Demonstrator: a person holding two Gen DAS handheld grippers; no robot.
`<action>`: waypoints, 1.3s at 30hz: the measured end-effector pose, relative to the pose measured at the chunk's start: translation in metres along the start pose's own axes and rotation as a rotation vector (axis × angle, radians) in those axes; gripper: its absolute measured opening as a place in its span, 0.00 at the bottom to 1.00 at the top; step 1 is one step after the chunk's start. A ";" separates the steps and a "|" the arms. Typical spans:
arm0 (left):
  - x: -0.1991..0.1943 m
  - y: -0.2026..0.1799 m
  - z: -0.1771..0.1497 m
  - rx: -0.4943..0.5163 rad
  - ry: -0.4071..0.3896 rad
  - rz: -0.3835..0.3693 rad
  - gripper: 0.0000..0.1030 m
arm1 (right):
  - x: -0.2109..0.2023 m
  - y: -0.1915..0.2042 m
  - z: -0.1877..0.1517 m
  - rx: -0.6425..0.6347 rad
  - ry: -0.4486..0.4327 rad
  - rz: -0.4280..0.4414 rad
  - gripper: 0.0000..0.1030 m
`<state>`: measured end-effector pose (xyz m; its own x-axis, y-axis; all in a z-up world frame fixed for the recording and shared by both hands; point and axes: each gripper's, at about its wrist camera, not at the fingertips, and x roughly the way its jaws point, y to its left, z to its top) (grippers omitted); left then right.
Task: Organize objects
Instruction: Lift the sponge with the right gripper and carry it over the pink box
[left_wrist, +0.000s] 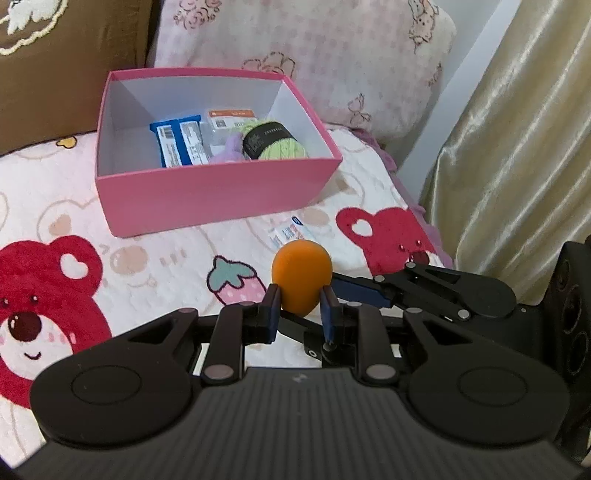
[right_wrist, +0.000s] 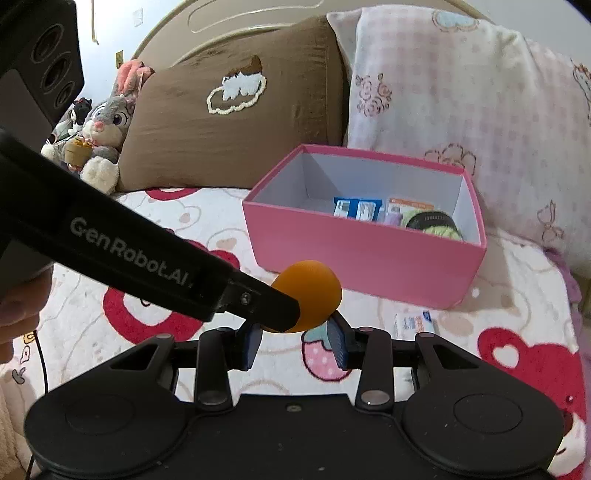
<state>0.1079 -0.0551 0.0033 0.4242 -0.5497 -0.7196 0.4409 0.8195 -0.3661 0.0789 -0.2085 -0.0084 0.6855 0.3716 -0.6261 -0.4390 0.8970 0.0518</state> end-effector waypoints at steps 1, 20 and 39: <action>-0.002 -0.001 0.002 0.000 -0.004 0.002 0.21 | 0.000 0.000 0.003 -0.005 0.000 -0.001 0.42; -0.021 -0.002 0.100 0.085 -0.139 0.075 0.21 | 0.017 -0.022 0.096 -0.006 -0.119 -0.007 0.42; 0.068 0.064 0.168 0.001 -0.100 0.044 0.22 | 0.114 -0.082 0.139 0.151 -0.027 0.008 0.42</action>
<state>0.2976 -0.0670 0.0301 0.5202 -0.5264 -0.6725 0.4209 0.8432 -0.3345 0.2735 -0.2066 0.0240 0.6984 0.3832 -0.6045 -0.3535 0.9191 0.1742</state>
